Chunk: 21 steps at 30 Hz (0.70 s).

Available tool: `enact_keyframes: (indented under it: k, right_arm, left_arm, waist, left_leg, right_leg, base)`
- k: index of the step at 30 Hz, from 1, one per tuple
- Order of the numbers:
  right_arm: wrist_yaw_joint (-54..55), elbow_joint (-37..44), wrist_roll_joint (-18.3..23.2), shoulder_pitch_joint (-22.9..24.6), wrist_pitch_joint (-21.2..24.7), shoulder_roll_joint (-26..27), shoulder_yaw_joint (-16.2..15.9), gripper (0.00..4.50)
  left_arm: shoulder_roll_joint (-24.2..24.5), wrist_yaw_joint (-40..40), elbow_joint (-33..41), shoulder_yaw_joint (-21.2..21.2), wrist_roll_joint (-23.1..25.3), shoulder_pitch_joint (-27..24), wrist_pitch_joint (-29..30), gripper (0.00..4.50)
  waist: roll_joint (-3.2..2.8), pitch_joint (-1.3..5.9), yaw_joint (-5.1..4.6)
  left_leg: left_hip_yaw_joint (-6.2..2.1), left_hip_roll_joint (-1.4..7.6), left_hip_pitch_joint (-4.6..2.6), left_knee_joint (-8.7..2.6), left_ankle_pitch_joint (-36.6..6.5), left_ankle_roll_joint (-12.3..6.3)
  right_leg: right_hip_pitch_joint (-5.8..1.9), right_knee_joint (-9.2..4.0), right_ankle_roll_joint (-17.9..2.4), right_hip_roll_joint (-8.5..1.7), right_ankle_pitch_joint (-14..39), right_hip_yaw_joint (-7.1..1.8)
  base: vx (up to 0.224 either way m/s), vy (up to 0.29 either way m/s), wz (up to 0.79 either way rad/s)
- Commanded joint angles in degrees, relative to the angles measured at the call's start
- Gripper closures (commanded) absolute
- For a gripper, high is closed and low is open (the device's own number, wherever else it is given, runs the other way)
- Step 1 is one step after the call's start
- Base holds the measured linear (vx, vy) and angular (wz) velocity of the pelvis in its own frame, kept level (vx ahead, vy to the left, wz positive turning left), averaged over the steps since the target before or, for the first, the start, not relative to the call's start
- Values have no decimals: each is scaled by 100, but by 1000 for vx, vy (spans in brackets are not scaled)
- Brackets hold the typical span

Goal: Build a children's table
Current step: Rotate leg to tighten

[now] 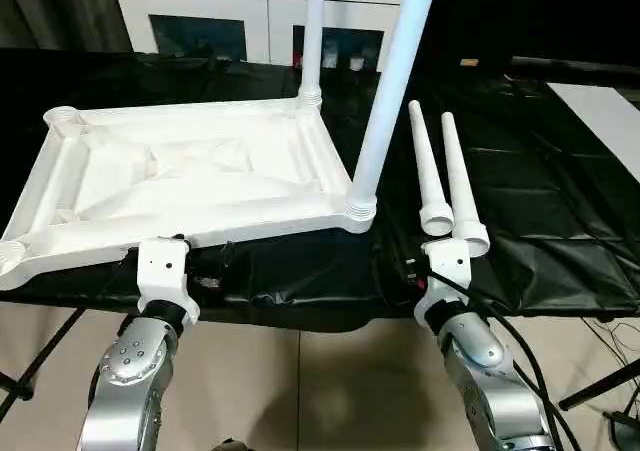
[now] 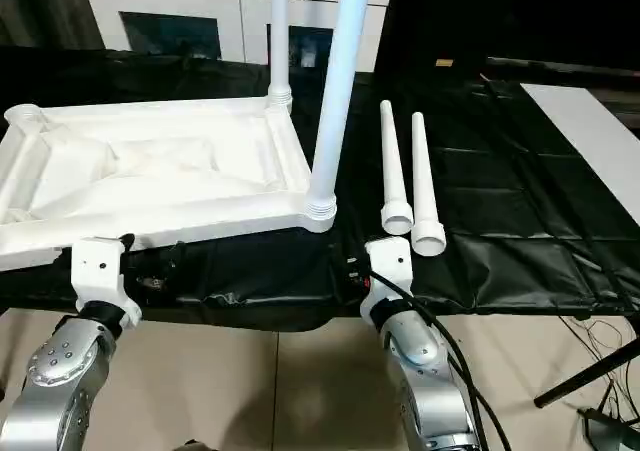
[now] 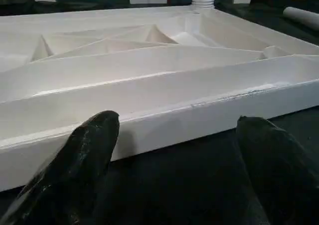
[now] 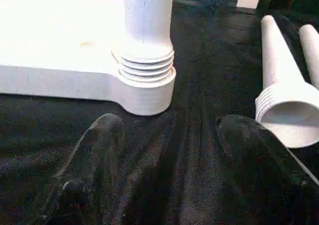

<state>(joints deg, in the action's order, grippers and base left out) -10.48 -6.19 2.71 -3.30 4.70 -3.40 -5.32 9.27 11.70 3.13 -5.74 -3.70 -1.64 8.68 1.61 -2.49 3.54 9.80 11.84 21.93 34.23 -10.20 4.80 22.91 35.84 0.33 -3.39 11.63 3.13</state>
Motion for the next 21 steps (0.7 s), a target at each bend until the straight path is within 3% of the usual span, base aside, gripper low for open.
enact_keyframes:
  k: [1, 21]
  right_arm:
    - [4, -21, 45, -46, 32, -14, 53, 118]
    - [4, -21, 45, -46, 32, -14, 53, 118]
  left_arm:
    - [16, 27, -27, 52, -10, 8, -9, 31]
    - [16, 27, -27, 52, -10, 8, -9, 31]
  waist:
    - [-86, 262, 12]
    - [-84, 259, 9]
  left_leg:
    - [-66, 133, -92, -489, -1983, 113]
    - [-67, 133, -95, -492, -2032, 119]
  right_leg:
    - [-165, -532, -614, -351, 1321, -281]
    - [-157, -540, -594, -348, 1399, -281]
  base:
    - [0, 0, 0]
    - [0, 0, 0]
